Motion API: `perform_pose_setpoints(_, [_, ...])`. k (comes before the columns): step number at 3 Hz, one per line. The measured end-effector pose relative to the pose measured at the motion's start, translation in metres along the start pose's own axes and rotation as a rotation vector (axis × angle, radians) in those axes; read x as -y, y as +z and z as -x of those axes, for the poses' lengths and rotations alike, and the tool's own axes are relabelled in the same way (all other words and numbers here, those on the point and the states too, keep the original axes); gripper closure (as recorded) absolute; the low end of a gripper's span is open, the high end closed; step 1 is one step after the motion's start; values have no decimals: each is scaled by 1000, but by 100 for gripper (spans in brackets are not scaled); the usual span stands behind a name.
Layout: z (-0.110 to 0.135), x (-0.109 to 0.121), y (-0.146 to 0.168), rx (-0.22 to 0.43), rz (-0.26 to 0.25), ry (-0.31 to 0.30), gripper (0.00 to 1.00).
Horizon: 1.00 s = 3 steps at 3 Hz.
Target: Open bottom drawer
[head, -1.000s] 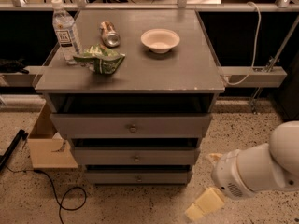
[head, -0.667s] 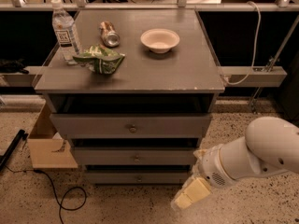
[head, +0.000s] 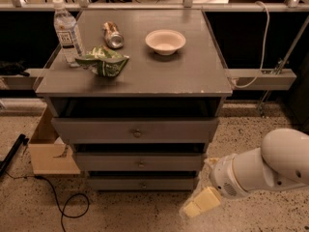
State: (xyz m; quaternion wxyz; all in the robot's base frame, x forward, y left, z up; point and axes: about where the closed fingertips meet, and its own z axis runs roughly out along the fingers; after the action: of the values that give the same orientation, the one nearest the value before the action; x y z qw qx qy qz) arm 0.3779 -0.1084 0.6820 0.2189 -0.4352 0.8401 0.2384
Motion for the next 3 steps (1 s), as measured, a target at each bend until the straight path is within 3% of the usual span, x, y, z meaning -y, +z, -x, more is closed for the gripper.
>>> perform_pose_setpoints(2, [-11,43,24,63,-30,96,0])
perform_pose_setpoints(3, [-11,57,30,27,-44,111,0])
